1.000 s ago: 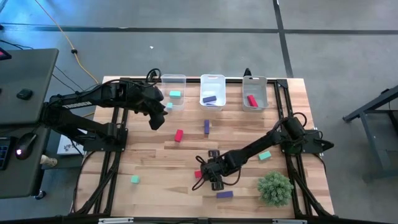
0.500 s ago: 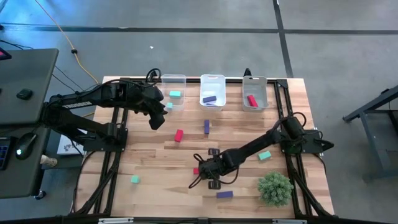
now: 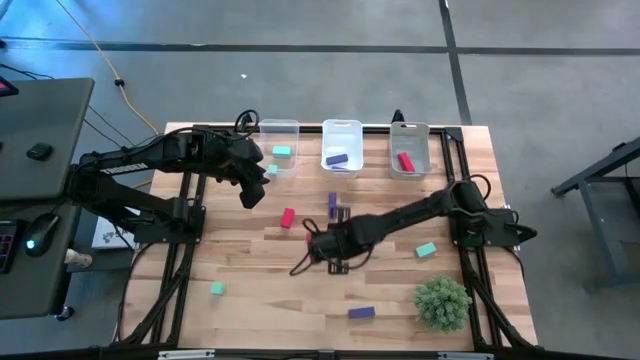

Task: Sort & place blocks by color
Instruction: Put the red block into the gray bin

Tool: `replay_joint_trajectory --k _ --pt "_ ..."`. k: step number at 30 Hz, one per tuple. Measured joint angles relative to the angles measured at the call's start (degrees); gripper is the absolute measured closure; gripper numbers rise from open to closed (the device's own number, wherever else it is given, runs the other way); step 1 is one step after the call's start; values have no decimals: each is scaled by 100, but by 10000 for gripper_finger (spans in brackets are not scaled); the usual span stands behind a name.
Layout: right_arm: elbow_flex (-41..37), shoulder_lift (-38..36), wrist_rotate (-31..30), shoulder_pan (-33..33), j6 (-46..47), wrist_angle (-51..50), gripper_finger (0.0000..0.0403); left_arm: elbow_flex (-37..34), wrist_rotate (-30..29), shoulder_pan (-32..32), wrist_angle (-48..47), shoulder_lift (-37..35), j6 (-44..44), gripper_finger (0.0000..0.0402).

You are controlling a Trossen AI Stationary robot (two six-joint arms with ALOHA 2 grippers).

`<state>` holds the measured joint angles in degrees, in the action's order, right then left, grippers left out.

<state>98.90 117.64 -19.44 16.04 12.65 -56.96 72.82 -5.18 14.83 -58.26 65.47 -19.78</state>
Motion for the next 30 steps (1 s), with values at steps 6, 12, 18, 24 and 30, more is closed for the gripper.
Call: replay_joint_trajectory --k 6,12,18,24,30 --pt "291 -4 -413 -333 -113 -785 304 0 0 0 -1 0 -1 320" --pt "323 -4 -767 -653 -117 -1564 304 0 -1 0 0 0 0 320" --pt "323 -86 -1271 -1006 -43 -2216 304 0 -28 0 0 0 -3 320" --pt "-73 -558 -1765 -1492 197 -2487 304 0 -62 1 0 0 -5 320" --pt "-828 -1443 -2049 -2063 399 -2366 304 0 -67 4 11 0 -16 320"
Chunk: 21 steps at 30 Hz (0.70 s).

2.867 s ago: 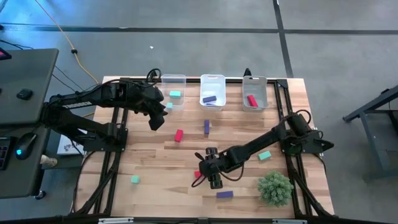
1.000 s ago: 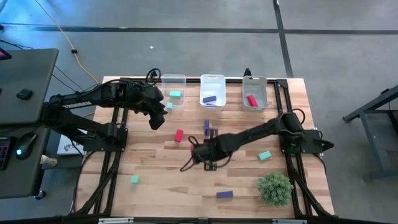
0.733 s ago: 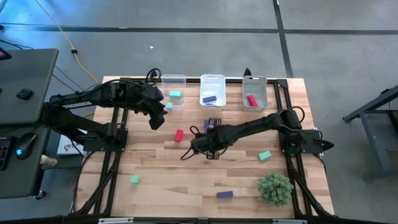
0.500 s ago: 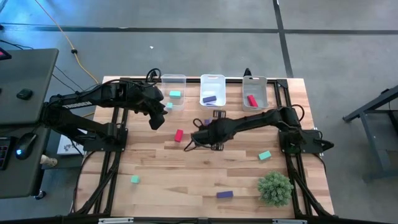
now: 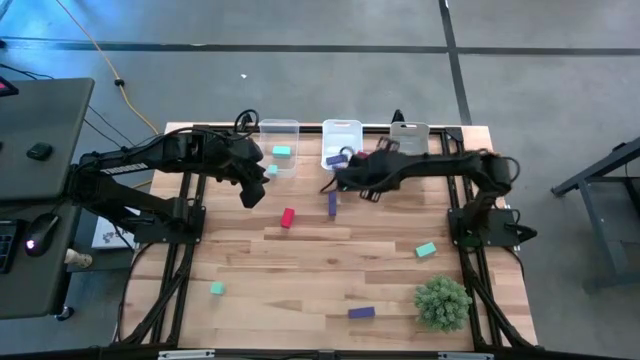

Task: Sort & place blocks by color
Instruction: Put the red block into the gray bin

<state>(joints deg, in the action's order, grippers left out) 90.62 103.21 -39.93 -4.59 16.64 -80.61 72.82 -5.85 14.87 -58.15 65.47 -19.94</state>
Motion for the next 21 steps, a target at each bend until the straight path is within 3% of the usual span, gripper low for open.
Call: replay_joint_trajectory --k 12,21 --pt "-1845 -1989 112 -1305 44 1461 304 0 -426 12 128 0 7 320" --pt "-2681 -2565 425 -2302 502 2400 304 0 -1013 330 538 0 62 320"
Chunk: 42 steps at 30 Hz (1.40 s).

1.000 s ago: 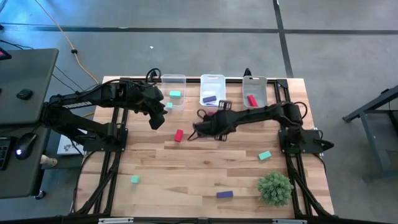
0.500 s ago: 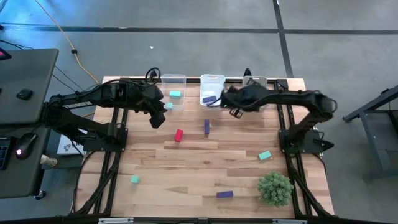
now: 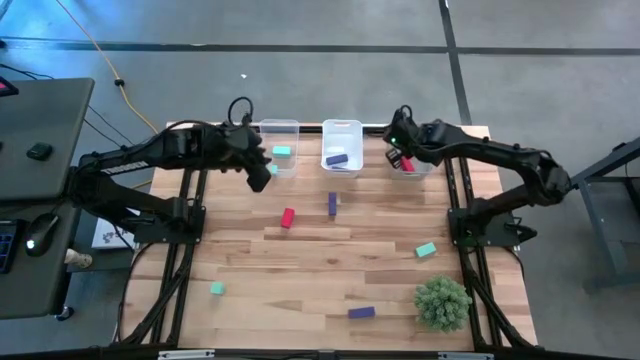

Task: Sort & place blocks by color
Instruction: Put the red block into the gray bin

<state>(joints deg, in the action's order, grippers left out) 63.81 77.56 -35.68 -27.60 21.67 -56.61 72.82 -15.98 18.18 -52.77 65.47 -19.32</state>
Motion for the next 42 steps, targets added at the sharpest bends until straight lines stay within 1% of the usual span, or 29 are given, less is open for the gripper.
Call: replay_joint_trajectory --k 2,5,10,18,22,24,26,30,36,42 --pt "-126 0 117 -222 43 181 304 0 -133 134 104 12 1 320" --pt "-371 0 373 -540 82 582 304 0 -181 376 237 77 21 320" --pt "-825 0 1002 -1055 104 1243 304 0 -163 769 323 312 209 320" --pt "-1243 7 1645 -1614 234 1586 304 0 -61 1246 319 860 216 320" --pt "-1266 145 1697 -1728 177 1652 304 0 123 1423 321 1148 220 320" --pt "-1266 297 1845 -1746 163 1721 304 0 192 1506 330 1286 244 320" --pt "-1266 474 1976 -1748 166 1729 304 0 270 1574 332 1431 371 320" --pt "-1268 835 2028 -1737 307 1674 304 0 501 1702 362 1620 608 320" --pt "-1268 1044 2229 -1739 384 1696 304 0 1115 1864 813 1729 849 320" --pt "-1268 1058 2270 -1737 383 1701 304 0 1408 1899 1071 1731 906 320"
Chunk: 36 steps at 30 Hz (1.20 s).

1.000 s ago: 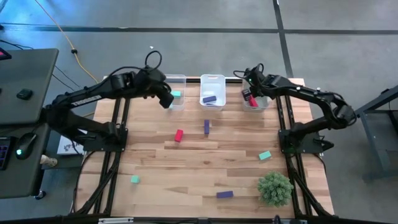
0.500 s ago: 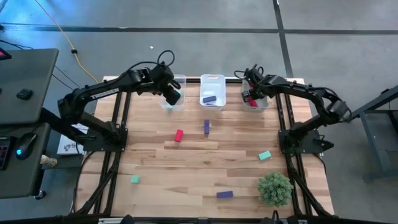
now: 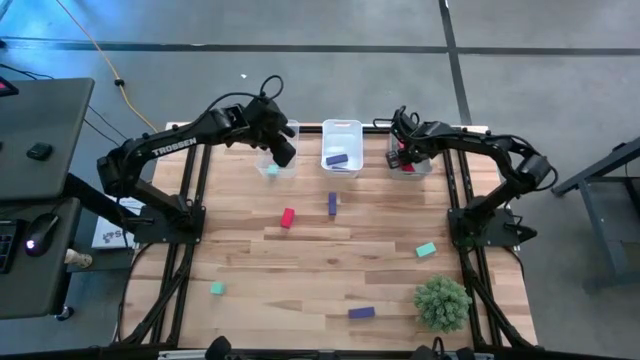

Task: Sort & place blocks by color
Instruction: Put the red block into the gray bin, then put the blue block into the transparent bin

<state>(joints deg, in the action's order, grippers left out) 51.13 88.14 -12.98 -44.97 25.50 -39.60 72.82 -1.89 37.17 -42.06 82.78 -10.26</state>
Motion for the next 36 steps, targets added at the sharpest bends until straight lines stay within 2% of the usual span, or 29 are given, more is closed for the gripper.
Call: replay_joint_trajectory --k 4,9,12,21,25,29,32,36 --pt "0 0 111 0 0 3 296 0 2 0 -2 0 0 320" --pt "0 0 119 0 0 1 234 0 3 0 -4 0 -33 320" --pt "6 0 119 0 2 -12 219 0 6 0 -7 0 -159 320" --pt "359 0 119 0 -106 -274 230 0 302 -2 -11 0 -223 285" --pt "637 0 115 0 -207 -659 232 0 301 0 -71 -2 -560 261" --pt "934 0 22 0 -376 -1149 232 0 446 0 -539 -2 -707 247" --pt "1157 -1 -110 0 -452 -1491 232 0 695 -39 -1061 -2 -662 246" --pt "1397 -33 -157 0 -560 -1679 232 0 722 -256 -1770 -45 -562 247"
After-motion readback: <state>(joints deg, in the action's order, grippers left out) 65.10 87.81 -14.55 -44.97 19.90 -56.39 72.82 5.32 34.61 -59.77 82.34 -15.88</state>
